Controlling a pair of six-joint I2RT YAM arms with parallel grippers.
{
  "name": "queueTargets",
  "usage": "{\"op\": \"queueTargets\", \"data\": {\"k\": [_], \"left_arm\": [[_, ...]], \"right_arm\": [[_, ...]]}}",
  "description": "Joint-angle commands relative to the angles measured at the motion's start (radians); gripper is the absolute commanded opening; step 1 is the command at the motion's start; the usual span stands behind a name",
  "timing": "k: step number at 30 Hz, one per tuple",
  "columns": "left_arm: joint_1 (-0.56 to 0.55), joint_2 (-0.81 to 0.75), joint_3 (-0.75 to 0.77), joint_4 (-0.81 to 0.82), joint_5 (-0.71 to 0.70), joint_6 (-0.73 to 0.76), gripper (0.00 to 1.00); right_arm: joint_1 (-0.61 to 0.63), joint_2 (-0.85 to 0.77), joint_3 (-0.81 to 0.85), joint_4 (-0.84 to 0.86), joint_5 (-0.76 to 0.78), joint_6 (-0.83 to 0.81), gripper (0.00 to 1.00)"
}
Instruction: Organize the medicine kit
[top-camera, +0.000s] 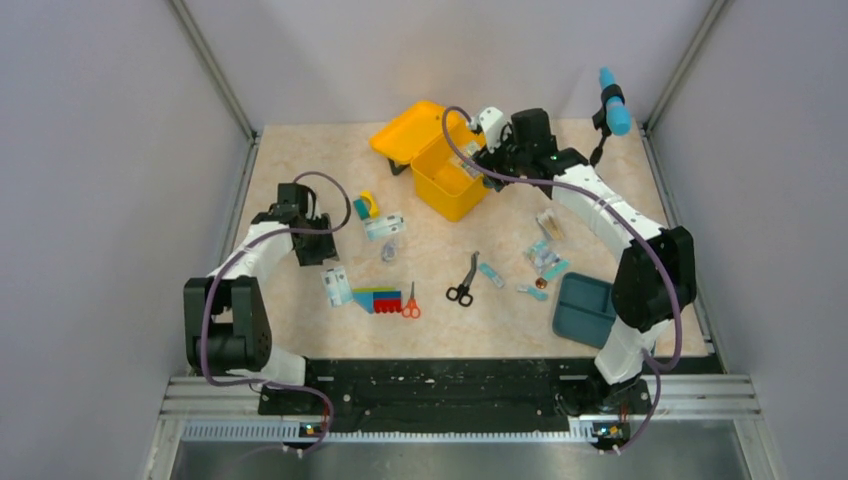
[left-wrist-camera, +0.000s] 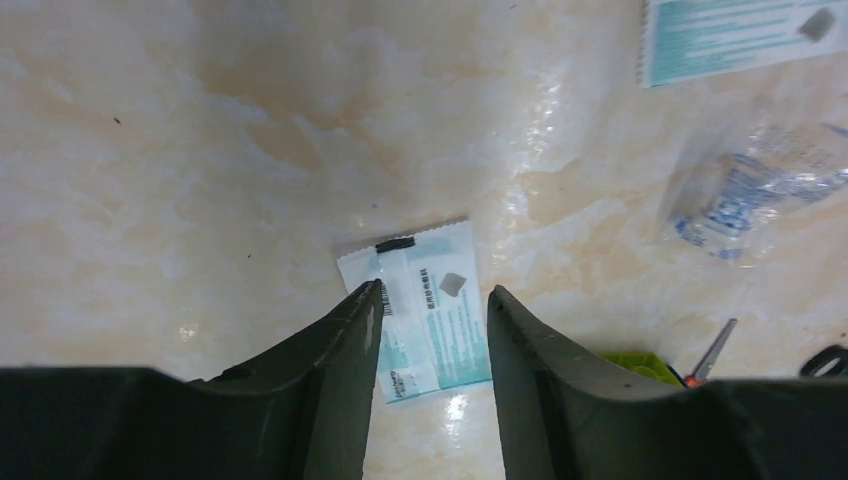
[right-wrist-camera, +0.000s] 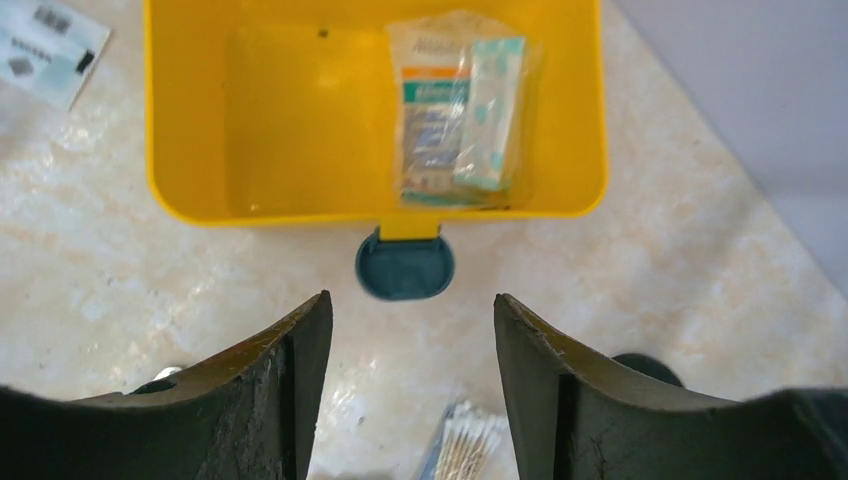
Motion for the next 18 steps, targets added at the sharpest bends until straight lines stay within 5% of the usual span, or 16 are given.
{"op": "queueTargets", "data": {"k": [1,6,10,18], "left_arm": [[0.039,0.041,-0.035,0.0,0.004,-0.023,0.47],[0.046,0.05,-0.02,0.041,0.045,-0.01,0.47],[0.047,0.053,0.04,0.084,0.139,0.006,0.58],[0.045,0.065,0.133,0.156,0.258,0.029,0.65]], "right_arm": [[0.0,-0.077,-0.057,0.002,-0.026,0.019,0.6],[-0.005,-0.108,-0.105,-0.004,-0.024,-0.004,0.6],[-0.033,-0.179,-0.173,-0.036,-0.045,0.039,0.6],[-0.115,-0.363,-0.464,0.006,-0.039,0.032,0.56]]}}
